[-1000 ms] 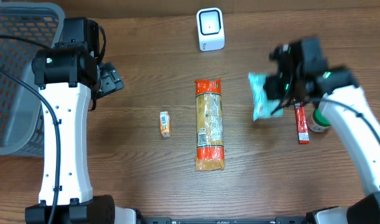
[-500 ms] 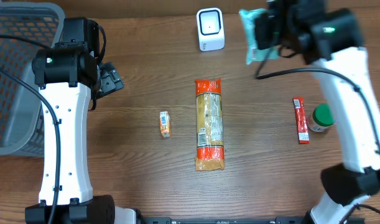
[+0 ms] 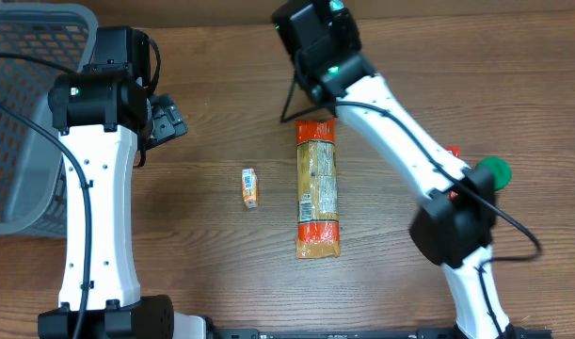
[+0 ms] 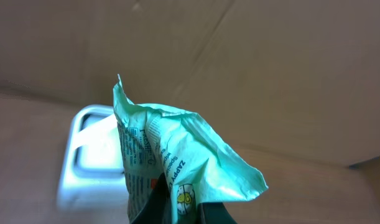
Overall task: Scan the item barcode
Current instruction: 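Hold the green bag in front of the white scanner's face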
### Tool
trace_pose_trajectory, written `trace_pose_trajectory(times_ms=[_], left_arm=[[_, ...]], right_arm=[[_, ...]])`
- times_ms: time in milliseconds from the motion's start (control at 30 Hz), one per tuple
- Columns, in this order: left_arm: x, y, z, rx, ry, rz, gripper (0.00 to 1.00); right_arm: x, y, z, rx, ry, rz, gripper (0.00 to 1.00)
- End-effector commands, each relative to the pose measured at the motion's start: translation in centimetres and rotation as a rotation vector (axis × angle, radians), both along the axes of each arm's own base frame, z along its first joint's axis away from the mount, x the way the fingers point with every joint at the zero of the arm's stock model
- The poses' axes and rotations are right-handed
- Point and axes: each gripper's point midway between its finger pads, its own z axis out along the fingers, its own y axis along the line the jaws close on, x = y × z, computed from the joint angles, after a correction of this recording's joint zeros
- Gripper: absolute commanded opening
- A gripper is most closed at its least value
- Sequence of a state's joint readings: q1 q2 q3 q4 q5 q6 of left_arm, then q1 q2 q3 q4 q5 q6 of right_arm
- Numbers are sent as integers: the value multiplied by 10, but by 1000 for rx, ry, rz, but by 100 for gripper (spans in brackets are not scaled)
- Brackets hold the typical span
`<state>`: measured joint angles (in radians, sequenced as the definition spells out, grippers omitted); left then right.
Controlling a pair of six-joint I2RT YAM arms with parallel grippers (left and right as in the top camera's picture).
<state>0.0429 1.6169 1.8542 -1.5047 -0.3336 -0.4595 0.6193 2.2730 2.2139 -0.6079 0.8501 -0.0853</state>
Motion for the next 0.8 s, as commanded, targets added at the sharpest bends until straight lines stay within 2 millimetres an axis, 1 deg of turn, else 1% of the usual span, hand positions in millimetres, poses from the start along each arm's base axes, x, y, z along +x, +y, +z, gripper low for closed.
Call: trace_pose_trajectory(times_ms=[0,167,200,300,367,433,533,633,700,767], left_arm=[[1,3,0,17,10,-10,100],[1,3,0,17,10,-10,100],[1,3,0,17,10,-10,100],[1,3,0,17,10,-10,100],[1,3,0,17,10,-10,100],[1,3,0,17,10,-10,100],[1,3,0,17,10,-10,100],[1,3,0,17,10,-10,100],[1,3,0,17,10,-10,100],[1,3,0,17,10,-10,100]], right_arm=[[7,-18,3,-184,-94,-167,4],[27,-5,-18,-256,-154,-178,4],[31,-2,-23,-253,-167,-177,4],[38,3,-30,-219,-214,-184,4],[42,6,-31,-186,-252,-189,4],[45,10,-28,-151,-283,-181,4],[48,14,-18,-89,-341,-172,4],[53,24,-12,-44,-375,-118,4],[55,30,-12,-38,-374,-82,4],[57,31,-15,-52,-368,-71,4]])
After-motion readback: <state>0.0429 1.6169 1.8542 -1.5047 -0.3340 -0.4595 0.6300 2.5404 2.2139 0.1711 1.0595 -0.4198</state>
